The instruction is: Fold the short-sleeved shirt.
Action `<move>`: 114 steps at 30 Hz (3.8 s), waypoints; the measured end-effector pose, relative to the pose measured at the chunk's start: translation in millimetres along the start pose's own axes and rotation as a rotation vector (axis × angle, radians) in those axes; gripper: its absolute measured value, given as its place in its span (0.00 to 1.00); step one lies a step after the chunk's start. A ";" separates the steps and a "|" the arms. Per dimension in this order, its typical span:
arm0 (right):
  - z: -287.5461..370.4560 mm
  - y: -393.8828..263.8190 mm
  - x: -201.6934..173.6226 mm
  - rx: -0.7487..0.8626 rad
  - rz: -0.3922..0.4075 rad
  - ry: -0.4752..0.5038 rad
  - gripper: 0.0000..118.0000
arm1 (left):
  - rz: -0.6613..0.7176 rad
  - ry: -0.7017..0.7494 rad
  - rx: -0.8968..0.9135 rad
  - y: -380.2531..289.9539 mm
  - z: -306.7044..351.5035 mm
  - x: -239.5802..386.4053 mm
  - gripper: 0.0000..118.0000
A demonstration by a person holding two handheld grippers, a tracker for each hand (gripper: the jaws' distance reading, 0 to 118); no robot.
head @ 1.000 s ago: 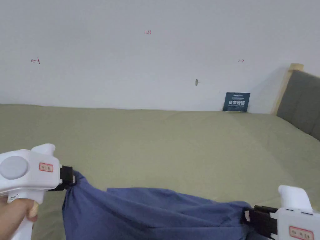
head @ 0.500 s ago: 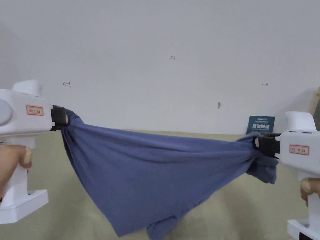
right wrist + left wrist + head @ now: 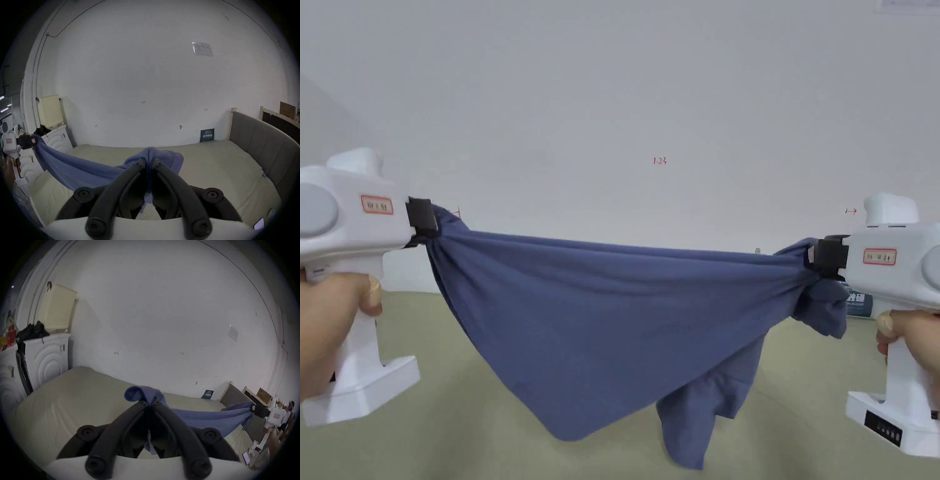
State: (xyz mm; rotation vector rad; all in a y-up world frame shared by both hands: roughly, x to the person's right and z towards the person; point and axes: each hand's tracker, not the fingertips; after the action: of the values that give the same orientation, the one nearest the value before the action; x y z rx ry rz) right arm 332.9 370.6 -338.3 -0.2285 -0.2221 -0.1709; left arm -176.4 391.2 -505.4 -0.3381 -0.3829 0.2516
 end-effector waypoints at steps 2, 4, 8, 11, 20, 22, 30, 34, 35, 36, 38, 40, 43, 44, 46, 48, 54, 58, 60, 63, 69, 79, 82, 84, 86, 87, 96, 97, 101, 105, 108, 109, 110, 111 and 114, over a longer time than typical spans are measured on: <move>-0.9 -12.7 1.7 -0.016 0.003 0.008 0.05 | -0.001 0.005 -0.015 -14.7 -0.6 -5.1 0.01; -0.9 -27.6 3.5 -0.037 0.014 0.007 0.05 | -0.003 0.008 -0.047 -30.6 -2.8 -10.6 0.01; 4.8 -65.1 11.5 -0.088 0.002 0.002 0.05 | 0.055 0.011 -0.124 -76.9 3.6 -23.3 0.01; 16.9 -104.2 23.3 -0.139 -0.022 0.002 0.05 | 0.109 0.006 -0.176 -125.7 19.0 -34.8 0.01; 88.9 -234.6 64.4 -0.328 -0.121 -0.017 0.06 | 0.290 0.029 -0.423 -255.6 81.7 -68.4 0.01; 103.9 -261.6 71.1 -0.391 -0.134 -0.012 0.06 | 0.286 0.032 -0.446 -275.4 95.9 -73.7 0.01; 137.0 -313.2 79.4 -0.484 -0.179 -0.032 0.06 | 0.372 0.136 -0.568 -333.9 126.2 -104.0 0.01; 141.2 -316.5 72.6 -0.500 -0.158 -0.018 0.07 | 0.362 0.147 -0.609 -348.6 132.3 -104.2 0.01; 140.9 -313.5 70.8 -0.508 -0.152 -0.019 0.14 | 0.338 0.156 -0.619 -347.4 132.3 -101.6 0.05; 144.9 -309.0 67.1 -0.515 -0.136 -0.033 0.36 | 0.319 0.165 -0.629 -344.7 133.5 -98.6 0.17; 155.8 -293.5 65.1 -0.466 -0.117 -0.057 0.72 | 0.251 0.210 -0.616 -332.6 143.9 -87.7 0.57; 176.6 -271.3 61.8 -0.341 -0.108 -0.024 0.76 | 0.216 0.201 -0.524 -314.2 160.4 -80.5 0.84; 198.7 -238.7 46.8 -0.209 -0.040 -0.044 0.77 | 0.076 0.177 -0.323 -283.4 187.3 -59.1 0.84; 206.3 -230.7 41.8 -0.183 -0.010 -0.059 0.77 | 0.021 0.172 -0.274 -276.1 192.8 -51.4 0.84; 214.8 -221.3 28.5 -0.136 0.061 -0.093 0.75 | -0.076 0.125 -0.185 -266.8 206.1 -34.0 0.81; 221.2 -220.6 18.2 -0.130 0.119 -0.108 0.51 | -0.120 0.038 -0.146 -264.1 214.7 -23.9 0.52; 219.7 -248.8 7.5 -0.227 0.104 -0.086 0.01 | -0.204 -0.079 -0.216 -282.5 215.0 -6.9 0.00; 221.0 -268.3 8.2 -0.264 0.066 -0.062 0.00 | -0.188 -0.052 -0.276 -288.9 211.4 -15.2 0.00; 220.1 -274.3 5.1 -0.274 0.072 -0.065 0.00 | -0.196 -0.040 -0.285 -285.6 210.8 -20.9 0.00; 216.9 -280.1 3.6 -0.298 0.081 -0.051 0.00 | -0.225 -0.002 -0.321 -279.6 200.6 -30.3 0.00; 211.4 -287.6 -6.0 -0.330 0.097 -0.012 0.00 | -0.240 0.025 -0.545 -282.0 156.5 -55.8 0.68; 201.7 -289.6 -11.7 -0.379 0.127 0.029 0.00 | -0.237 0.041 -0.766 -340.6 105.8 -89.0 0.15; 192.0 -282.1 -10.4 -0.417 0.116 0.067 0.00 | -0.156 -0.034 -0.792 -344.5 106.7 -94.9 0.05; 176.9 -267.3 -9.5 -0.432 0.130 0.101 0.00 | -0.186 -0.034 -0.767 -342.6 109.9 -91.2 0.05; 153.2 -247.3 -8.6 -0.434 0.149 0.105 0.00 | -0.193 -0.038 -0.768 -340.7 109.2 -90.9 0.05; 133.4 -232.5 -6.9 -0.454 0.148 0.112 0.00 | -0.180 -0.044 -0.765 -338.8 109.4 -91.5 0.04; -91.0 -161.8 -12.2 -0.655 0.403 0.183 0.58 | -0.074 -0.063 -0.738 -334.8 102.1 -97.9 0.04; -115.2 -166.2 -14.7 -0.723 0.436 0.175 0.87 | -0.075 -0.060 -0.741 -336.3 100.9 -97.1 0.04; -173.7 -193.3 -23.3 -0.856 0.658 0.189 0.89 | -0.088 -0.049 -0.755 -338.2 98.4 -92.1 0.04; -208.6 -228.2 -19.3 -0.913 0.681 0.181 0.87 | -0.110 -0.036 -0.765 -341.5 96.0 -88.8 0.04; -211.8 -244.9 -13.6 -0.936 0.664 0.216 0.28 | -0.130 -0.024 -0.771 -347.9 93.1 -86.7 0.04; -210.9 -248.2 -11.0 -0.964 0.620 0.241 0.13 | -0.132 -0.026 -0.774 -350.5 92.2 -87.8 0.04; -209.8 -250.6 -8.2 -1.007 0.552 0.255 0.12 | -0.130 -0.026 -0.772 -351.9 91.5 -88.4 0.04; -206.0 -251.1 -7.4 -0.984 0.519 0.242 0.10 | -0.121 -0.028 -0.769 -351.9 90.9 -89.0 0.04; -188.2 -235.0 -2.6 -0.939 0.429 0.214 0.09 | -0.094 -0.027 -0.757 -350.1 90.1 -92.2 0.04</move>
State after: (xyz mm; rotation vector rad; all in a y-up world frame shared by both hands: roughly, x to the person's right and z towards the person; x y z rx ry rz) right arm 322.5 99.8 -469.6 -1.1741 0.1409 0.1418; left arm -234.2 68.2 -327.9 -1.0573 -0.5116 0.0077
